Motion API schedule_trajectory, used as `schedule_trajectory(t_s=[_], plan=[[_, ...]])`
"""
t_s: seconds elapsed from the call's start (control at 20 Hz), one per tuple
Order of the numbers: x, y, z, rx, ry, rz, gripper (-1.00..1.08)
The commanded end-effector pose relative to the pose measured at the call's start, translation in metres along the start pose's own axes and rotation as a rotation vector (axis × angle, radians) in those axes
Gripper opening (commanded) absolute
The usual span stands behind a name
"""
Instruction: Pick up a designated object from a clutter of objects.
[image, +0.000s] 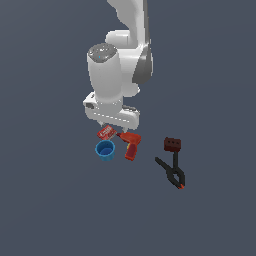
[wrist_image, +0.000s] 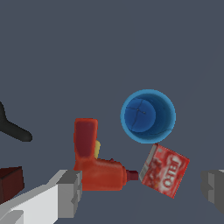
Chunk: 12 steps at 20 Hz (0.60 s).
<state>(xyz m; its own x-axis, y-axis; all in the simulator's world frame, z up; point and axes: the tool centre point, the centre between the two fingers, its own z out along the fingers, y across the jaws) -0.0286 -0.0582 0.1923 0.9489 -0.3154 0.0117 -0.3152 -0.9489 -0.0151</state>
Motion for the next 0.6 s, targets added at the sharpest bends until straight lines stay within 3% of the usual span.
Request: schedule_trajectory(t_s=[0.0, 0.55], plan=[[-0.008, 0.014, 0.023, 0.003, -0.002, 0.069, 1.00], [-0.053, 0.069, 0.100, -0.006, -0.009, 0.331, 1.00]])
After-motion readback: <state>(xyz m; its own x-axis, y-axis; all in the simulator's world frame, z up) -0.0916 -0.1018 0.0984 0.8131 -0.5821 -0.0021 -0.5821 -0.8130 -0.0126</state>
